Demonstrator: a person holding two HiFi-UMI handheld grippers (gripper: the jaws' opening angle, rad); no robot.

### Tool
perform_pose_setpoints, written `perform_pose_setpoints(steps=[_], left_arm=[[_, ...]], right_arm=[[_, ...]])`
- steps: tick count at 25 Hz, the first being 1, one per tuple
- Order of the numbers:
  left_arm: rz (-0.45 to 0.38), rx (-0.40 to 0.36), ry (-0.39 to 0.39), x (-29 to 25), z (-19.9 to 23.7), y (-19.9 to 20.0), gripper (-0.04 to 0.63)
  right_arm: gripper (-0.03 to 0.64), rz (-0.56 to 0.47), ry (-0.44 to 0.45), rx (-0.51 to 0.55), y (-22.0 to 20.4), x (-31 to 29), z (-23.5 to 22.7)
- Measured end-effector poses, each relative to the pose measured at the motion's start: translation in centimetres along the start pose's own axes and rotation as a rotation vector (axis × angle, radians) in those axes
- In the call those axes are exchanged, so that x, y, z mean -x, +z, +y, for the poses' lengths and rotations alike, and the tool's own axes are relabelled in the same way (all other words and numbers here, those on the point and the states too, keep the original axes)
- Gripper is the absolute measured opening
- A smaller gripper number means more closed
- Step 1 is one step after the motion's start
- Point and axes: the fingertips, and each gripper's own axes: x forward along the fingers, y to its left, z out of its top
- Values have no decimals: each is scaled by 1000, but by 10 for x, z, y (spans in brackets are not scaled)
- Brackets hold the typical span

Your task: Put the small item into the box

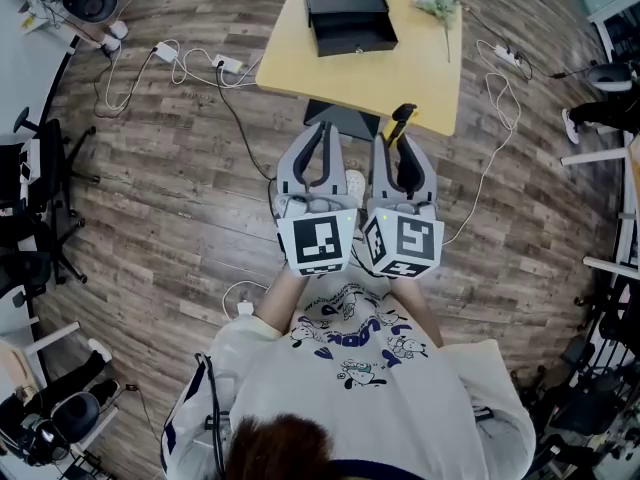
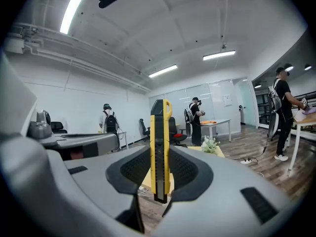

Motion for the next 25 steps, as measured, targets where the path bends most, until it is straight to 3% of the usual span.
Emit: perform_pose_setpoints(steps=[12, 25], left_arm=[[26, 12, 47, -73, 21, -9, 25], [38, 23, 93, -190, 32, -3, 25]], right_arm=[[126, 28, 37, 6, 3, -79, -21], [126, 50, 95, 14, 24, -190, -64]])
